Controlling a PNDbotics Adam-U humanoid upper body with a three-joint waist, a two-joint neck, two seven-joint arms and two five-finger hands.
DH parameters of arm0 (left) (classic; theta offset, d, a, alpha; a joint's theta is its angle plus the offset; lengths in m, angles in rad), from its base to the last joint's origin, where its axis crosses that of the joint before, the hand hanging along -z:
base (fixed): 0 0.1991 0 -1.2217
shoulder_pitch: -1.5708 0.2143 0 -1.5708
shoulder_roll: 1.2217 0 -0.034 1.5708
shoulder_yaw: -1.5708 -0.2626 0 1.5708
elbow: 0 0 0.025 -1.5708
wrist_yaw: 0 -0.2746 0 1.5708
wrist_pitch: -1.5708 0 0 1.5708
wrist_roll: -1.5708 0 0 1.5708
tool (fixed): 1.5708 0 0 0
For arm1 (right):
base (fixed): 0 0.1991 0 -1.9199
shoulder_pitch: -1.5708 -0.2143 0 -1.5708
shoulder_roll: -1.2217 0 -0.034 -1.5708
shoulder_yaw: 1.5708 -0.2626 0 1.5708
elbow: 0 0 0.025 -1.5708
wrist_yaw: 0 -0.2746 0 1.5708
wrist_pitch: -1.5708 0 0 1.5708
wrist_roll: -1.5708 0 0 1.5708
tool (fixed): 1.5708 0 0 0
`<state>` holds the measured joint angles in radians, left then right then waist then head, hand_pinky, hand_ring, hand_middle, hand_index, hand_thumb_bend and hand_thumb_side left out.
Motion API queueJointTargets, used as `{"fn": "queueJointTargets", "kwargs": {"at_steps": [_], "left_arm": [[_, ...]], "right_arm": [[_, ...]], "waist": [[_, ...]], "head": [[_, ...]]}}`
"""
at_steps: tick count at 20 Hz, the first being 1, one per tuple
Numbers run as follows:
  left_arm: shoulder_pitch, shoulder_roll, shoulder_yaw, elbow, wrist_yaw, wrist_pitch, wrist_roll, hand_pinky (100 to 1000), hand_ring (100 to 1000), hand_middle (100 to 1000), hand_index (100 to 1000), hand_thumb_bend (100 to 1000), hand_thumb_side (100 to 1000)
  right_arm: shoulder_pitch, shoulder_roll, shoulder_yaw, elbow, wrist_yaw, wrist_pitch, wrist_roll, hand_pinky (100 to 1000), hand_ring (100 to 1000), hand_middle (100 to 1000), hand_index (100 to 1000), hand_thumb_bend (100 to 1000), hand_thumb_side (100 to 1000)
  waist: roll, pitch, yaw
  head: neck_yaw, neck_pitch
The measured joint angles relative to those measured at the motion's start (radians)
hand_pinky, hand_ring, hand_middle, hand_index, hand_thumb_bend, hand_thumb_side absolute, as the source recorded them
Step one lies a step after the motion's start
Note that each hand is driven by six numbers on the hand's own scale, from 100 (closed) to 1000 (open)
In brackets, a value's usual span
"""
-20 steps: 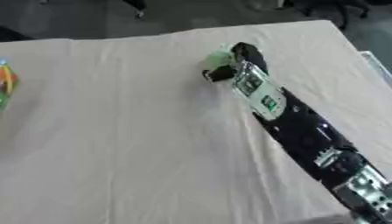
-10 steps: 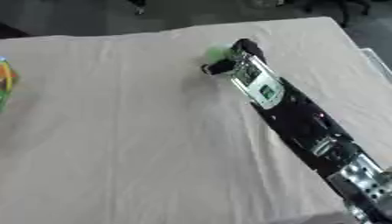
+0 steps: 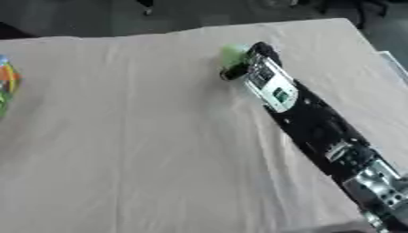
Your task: Pick up the objects with one hand, pass them to the other hand, and then place them into the box on the other side of the table.
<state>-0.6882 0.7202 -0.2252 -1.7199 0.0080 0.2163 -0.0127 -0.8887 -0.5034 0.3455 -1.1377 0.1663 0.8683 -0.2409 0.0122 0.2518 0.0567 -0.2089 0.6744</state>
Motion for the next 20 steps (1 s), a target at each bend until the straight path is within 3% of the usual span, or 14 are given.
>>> {"fn": "queueJointTargets", "kwargs": {"at_steps": [7,10,13,20], "left_arm": [[0.001,0.000,0.000,0.000,0.000,0.000,-0.001,604,736,631,697,392,438],[0.001,0.000,0.000,0.000,0.000,0.000,-0.001,601,736,631,698,391,437],[0.001,0.000,0.000,0.000,0.000,0.001,-0.002,599,737,631,698,388,438],[0.001,0.000,0.000,-0.001,0.000,0.003,-0.004,595,736,631,697,382,437]], "right_arm": [[0.000,0.008,-0.006,0.005,-0.032,-0.040,-0.040,675,536,419,580,302,100],[0.000,0.009,-0.005,0.005,-0.049,-0.061,-0.061,649,483,322,498,185,100],[0.000,0.015,0.001,0.013,-0.055,-0.077,-0.077,623,452,256,439,172,100],[0.000,0.016,0.004,0.023,-0.053,-0.096,-0.096,607,422,202,387,250,100]], "waist": [[0.001,0.000,0.000],[0.002,0.000,0.001],[0.002,0.000,0.005],[0.001,0.000,0.005]], "head": [[0.004,0.000],[0.005,0.000],[0.005,0.000],[0.005,0.000]]}}
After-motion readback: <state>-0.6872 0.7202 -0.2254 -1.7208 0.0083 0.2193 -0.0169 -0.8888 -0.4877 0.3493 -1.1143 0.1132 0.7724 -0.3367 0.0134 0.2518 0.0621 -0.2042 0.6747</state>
